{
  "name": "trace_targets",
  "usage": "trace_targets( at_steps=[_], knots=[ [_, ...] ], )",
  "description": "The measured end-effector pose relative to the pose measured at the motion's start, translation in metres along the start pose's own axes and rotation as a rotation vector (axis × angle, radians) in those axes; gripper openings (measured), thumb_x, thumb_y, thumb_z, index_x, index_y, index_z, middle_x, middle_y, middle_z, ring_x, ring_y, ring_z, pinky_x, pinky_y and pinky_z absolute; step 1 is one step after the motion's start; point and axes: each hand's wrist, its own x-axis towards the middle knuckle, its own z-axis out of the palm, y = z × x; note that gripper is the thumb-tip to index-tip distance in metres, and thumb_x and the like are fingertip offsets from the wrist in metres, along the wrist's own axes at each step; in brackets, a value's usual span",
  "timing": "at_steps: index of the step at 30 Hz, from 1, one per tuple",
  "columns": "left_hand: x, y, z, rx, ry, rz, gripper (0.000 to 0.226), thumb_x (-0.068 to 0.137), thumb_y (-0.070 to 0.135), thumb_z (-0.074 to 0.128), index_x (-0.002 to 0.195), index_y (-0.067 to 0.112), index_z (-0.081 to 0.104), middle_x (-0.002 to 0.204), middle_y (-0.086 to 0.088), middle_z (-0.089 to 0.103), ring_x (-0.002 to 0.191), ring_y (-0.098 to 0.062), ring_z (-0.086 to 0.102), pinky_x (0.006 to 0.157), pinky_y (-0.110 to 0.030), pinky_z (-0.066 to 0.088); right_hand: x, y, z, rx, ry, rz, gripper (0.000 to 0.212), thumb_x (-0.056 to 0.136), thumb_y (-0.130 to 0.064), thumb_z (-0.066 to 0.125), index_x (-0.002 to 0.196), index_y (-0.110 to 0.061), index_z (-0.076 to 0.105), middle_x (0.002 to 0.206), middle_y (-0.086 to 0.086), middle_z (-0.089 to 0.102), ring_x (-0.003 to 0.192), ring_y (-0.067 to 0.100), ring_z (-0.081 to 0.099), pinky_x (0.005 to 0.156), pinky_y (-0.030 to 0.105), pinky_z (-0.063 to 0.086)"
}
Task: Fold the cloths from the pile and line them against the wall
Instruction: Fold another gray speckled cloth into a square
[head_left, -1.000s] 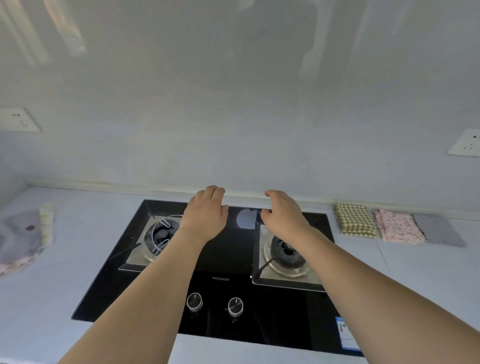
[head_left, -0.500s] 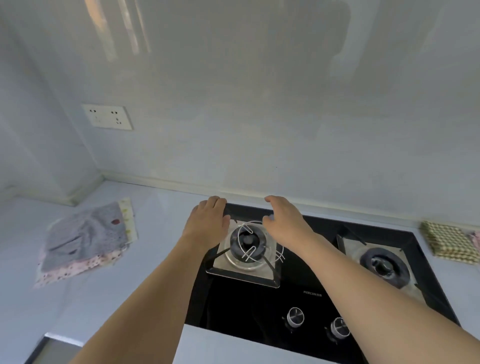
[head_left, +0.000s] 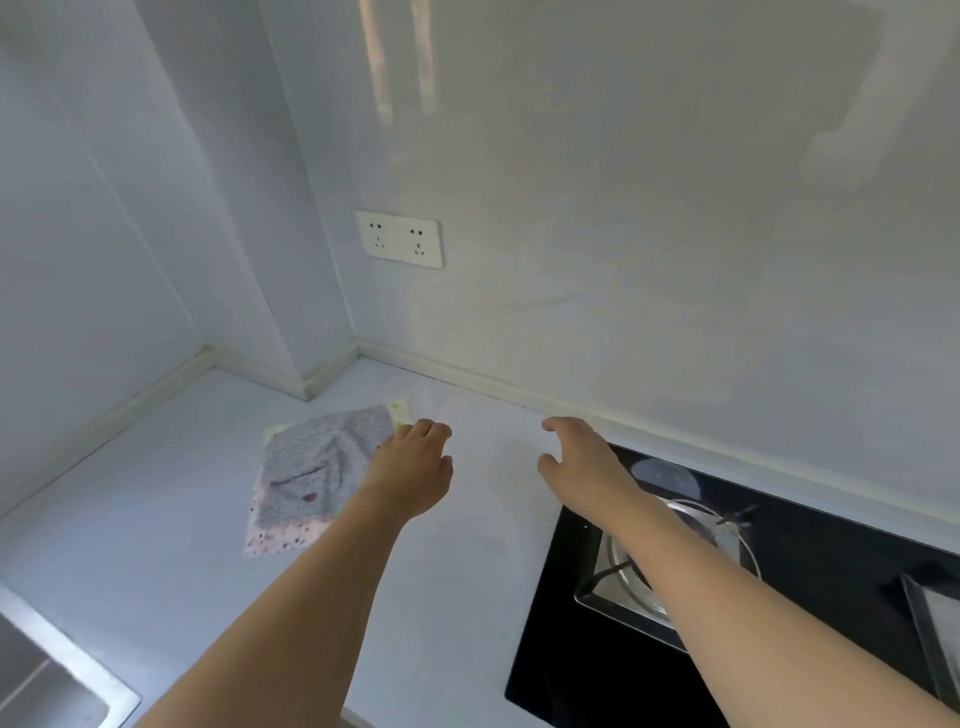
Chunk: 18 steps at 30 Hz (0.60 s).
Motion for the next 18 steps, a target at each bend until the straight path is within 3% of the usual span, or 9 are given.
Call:
trace_targets(
  at_steps=[6, 9, 14, 18],
  knots=[
    [0.036, -0.115, 0.017, -0.040, -0.159, -0.034, 0.040, 0.094, 0.017, 0.042, 0.133, 0.020, 0.050, 0.138, 0.000, 0.047, 0.125, -0.024, 0.045, 0.100, -0.039, 0.042, 0.066, -0.050, 0.084, 0.005, -0.071, 0.004, 0.047, 0.096, -0.023, 0.045, 0.142, -0.018, 0.039, 0.149, -0.004, 0.035, 0.130, 0.018, 0.042, 0.106, 0.035, 0.039],
    [0.040, -0.158, 0.035, -0.087, -0.219, -0.072, 0.036, 0.094, 0.012, 0.042, 0.126, 0.022, 0.058, 0.131, 0.002, 0.054, 0.118, -0.021, 0.053, 0.092, -0.030, 0.045, 0.090, -0.065, 0.126, -0.009, -0.129, -0.038, 0.044, 0.096, -0.021, 0.044, 0.140, -0.019, 0.043, 0.146, -0.003, 0.038, 0.128, 0.018, 0.043, 0.106, 0.034, 0.039],
    [0.039, -0.199, 0.069, -0.110, -0.225, -0.065, 0.027, 0.090, 0.013, 0.049, 0.109, 0.024, 0.064, 0.106, 0.008, 0.061, 0.099, -0.017, 0.061, 0.078, -0.025, 0.047, 0.111, -0.067, 0.198, -0.048, -0.198, -0.130, 0.039, 0.094, -0.016, 0.046, 0.133, -0.016, 0.049, 0.136, 0.001, 0.048, 0.125, 0.021, 0.045, 0.104, 0.035, 0.040],
    [0.034, -0.218, 0.096, -0.096, -0.198, 0.029, 0.002, 0.083, 0.024, 0.057, 0.081, 0.023, 0.058, 0.081, 0.013, 0.054, 0.079, -0.014, 0.056, 0.067, -0.030, 0.047, 0.121, -0.056, 0.243, -0.055, -0.182, -0.194, 0.040, 0.094, -0.016, 0.047, 0.134, -0.016, 0.050, 0.135, 0.001, 0.048, 0.123, 0.021, 0.045, 0.103, 0.035, 0.040]
  ],
)
